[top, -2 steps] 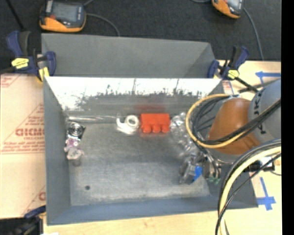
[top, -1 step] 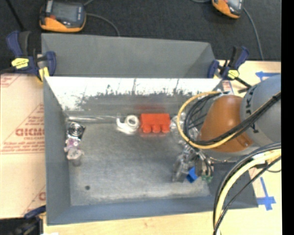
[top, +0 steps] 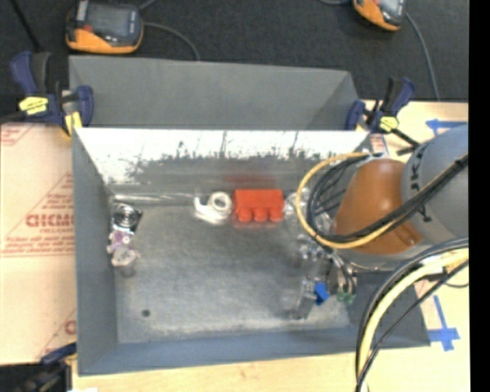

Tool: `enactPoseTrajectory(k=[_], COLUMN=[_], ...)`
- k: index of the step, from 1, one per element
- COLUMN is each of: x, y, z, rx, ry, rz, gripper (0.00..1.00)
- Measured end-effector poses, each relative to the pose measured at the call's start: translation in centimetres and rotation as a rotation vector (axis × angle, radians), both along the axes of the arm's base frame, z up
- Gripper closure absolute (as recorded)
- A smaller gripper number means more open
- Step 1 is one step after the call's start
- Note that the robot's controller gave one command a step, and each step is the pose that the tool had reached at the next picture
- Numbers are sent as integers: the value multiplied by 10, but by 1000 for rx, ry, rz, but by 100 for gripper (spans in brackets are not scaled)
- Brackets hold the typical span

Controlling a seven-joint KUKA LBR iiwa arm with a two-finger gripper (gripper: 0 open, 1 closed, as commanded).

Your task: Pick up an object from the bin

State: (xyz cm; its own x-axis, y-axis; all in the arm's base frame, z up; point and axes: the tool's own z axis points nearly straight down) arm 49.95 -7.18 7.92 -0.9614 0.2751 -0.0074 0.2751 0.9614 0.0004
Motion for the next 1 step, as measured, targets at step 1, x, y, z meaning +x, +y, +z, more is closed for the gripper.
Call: enactPoseTrajectory(k=[1], x=[-2], y=[-76], z=[-8], rx=[8], ry=[3], rz=[-351], gripper=[0])
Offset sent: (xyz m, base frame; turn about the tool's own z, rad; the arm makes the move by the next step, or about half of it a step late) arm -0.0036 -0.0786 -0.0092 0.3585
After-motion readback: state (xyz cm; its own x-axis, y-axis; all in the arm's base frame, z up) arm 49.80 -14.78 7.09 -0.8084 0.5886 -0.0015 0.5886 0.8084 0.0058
